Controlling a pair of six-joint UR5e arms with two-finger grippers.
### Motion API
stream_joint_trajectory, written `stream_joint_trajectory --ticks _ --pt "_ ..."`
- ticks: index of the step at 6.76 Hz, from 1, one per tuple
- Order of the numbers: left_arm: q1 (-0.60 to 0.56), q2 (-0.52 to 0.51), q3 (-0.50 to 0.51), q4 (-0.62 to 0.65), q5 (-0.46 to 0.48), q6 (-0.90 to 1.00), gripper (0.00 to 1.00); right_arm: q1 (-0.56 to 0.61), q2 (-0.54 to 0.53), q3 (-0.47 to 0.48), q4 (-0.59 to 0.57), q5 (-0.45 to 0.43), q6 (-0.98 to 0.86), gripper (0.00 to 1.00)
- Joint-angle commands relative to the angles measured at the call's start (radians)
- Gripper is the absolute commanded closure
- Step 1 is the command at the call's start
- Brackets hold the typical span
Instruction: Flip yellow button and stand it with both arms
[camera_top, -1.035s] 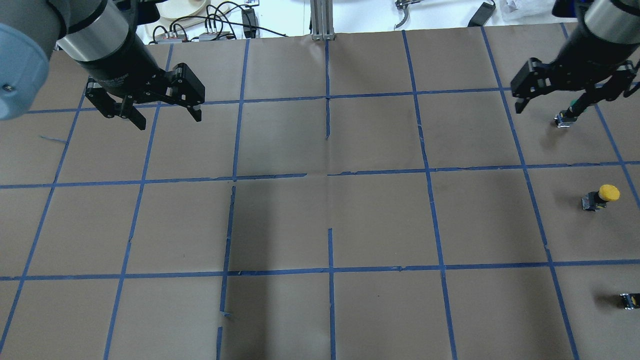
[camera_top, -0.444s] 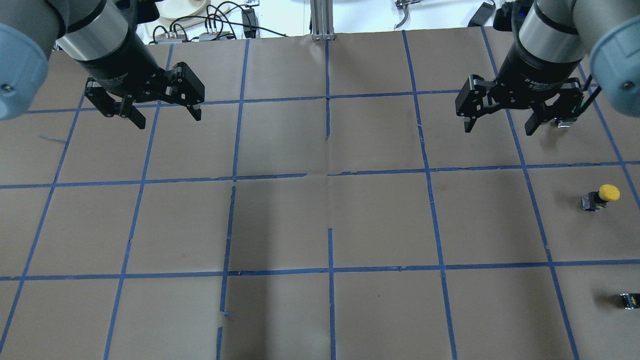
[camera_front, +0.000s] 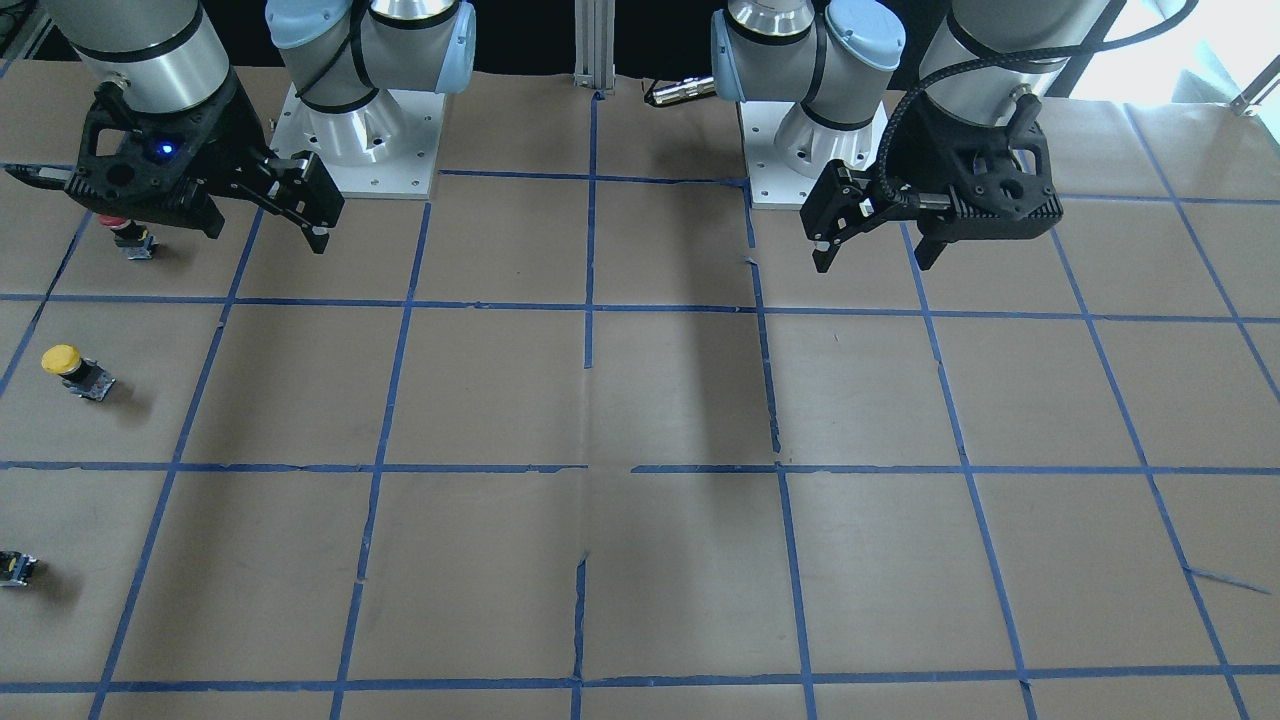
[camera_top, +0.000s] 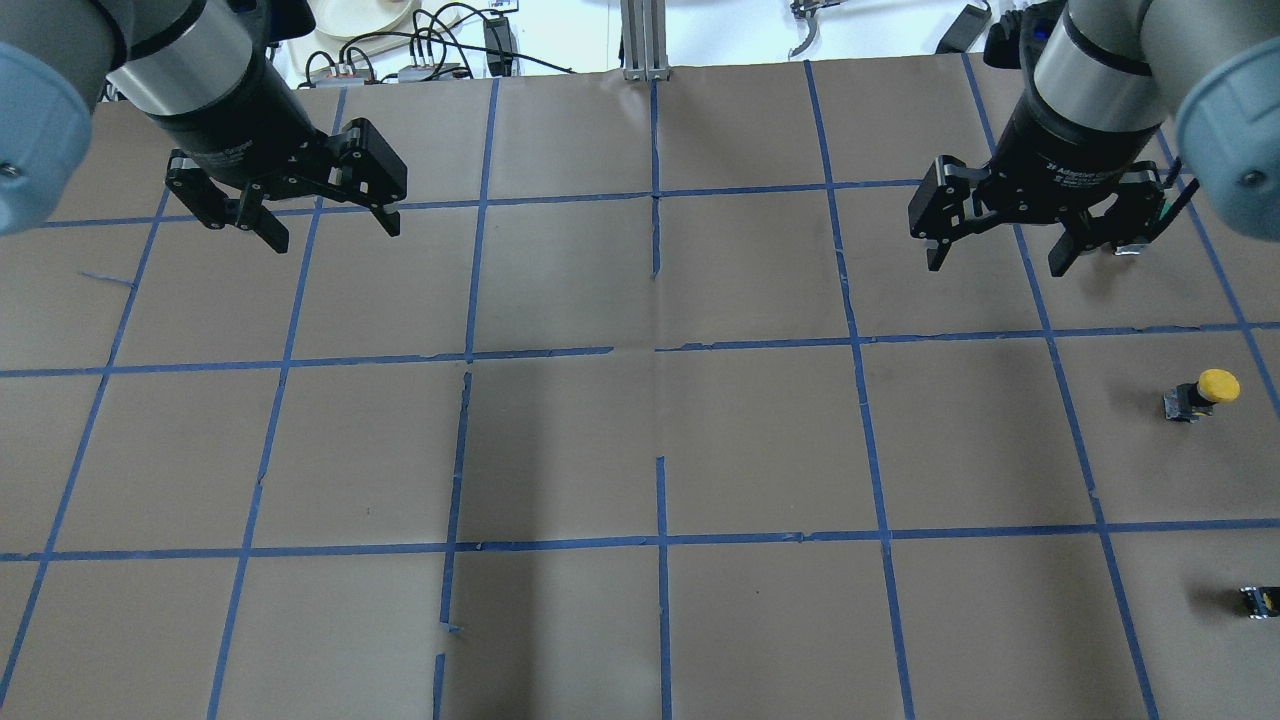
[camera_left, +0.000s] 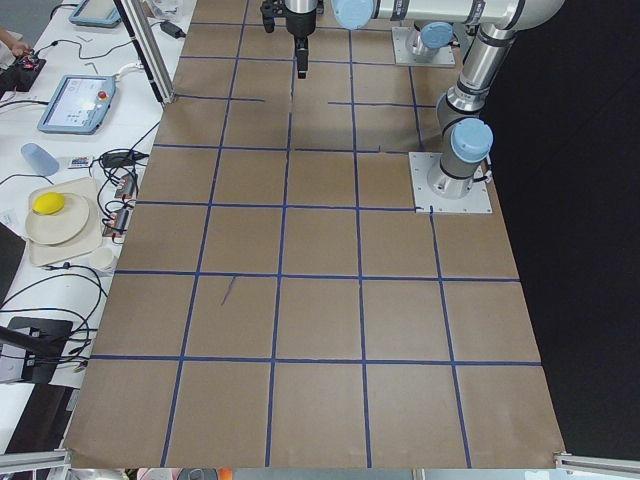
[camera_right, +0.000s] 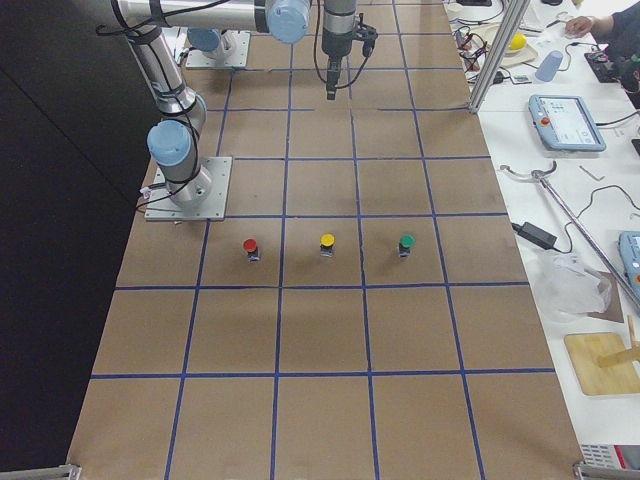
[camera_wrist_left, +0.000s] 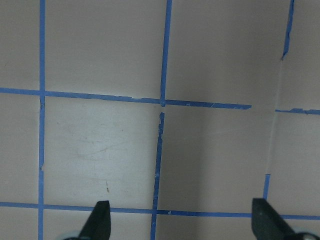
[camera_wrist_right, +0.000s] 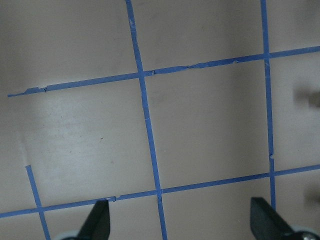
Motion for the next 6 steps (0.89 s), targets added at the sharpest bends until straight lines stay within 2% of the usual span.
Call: stream_joint_trajectory --ticks 1,6 --pt "0.0 -0.006 0.001 0.004 -0.001 0.0 0.0 -0.001 -0.002 0.002 0.001 -0.001 -0.001 0.0" --pt "-0.003 0.008 0.001 0.003 0.002 -0.011 0.0 -0.001 -0.022 0.002 0.014 0.0 -0.001 0.0"
